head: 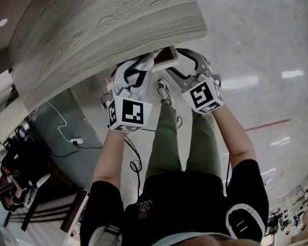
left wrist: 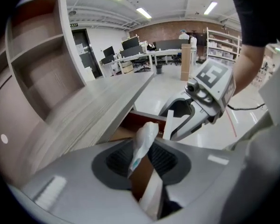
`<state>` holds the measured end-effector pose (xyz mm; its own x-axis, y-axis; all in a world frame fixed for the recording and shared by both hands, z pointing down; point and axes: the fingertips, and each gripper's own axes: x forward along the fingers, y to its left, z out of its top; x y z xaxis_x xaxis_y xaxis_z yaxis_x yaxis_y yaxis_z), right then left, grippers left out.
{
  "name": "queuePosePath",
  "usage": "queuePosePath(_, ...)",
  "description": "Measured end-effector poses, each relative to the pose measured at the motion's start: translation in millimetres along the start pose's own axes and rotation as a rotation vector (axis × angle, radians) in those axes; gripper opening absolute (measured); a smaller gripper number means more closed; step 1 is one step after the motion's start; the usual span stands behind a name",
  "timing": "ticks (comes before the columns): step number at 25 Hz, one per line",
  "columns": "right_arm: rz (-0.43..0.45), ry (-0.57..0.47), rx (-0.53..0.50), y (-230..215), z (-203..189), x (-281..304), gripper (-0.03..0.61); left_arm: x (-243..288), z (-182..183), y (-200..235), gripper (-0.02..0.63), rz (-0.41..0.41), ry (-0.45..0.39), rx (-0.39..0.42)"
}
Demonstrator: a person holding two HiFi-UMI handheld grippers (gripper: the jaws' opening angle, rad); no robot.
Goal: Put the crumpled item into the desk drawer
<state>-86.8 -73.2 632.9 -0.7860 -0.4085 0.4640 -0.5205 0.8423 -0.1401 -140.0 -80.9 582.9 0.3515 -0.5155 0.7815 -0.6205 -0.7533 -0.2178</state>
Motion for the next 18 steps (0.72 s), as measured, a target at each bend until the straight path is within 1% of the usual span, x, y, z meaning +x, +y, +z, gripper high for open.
queuePosePath(4, -0.001, 0.009, -0.002, 0.9, -1.4, -0.4, 0.222, -3.2, -0.2, -3.3, 0.129, -0.042, -0.008, -0.023)
queuePosePath(7, -0.002, 0.016, -0.002, 1.3, -3.0, -0.8, 0.222, -9.5, -0.6, -4.5, 0.176, -0.055, 0.000, -0.017)
queuePosePath(12, -0.003, 0.003, 0.012, -0.2, -0.1, -0.9, 0.222, -22.6, -5.5, -4.5, 0.181, -0.060, 0.022, 0.011)
queuePosePath(18, -0.006, -0.002, 0.017, 0.5, 2.1, -1.2, 0.222, -40.6, -27.4, -7.2, 0.181, -0.052, 0.062, 0.054)
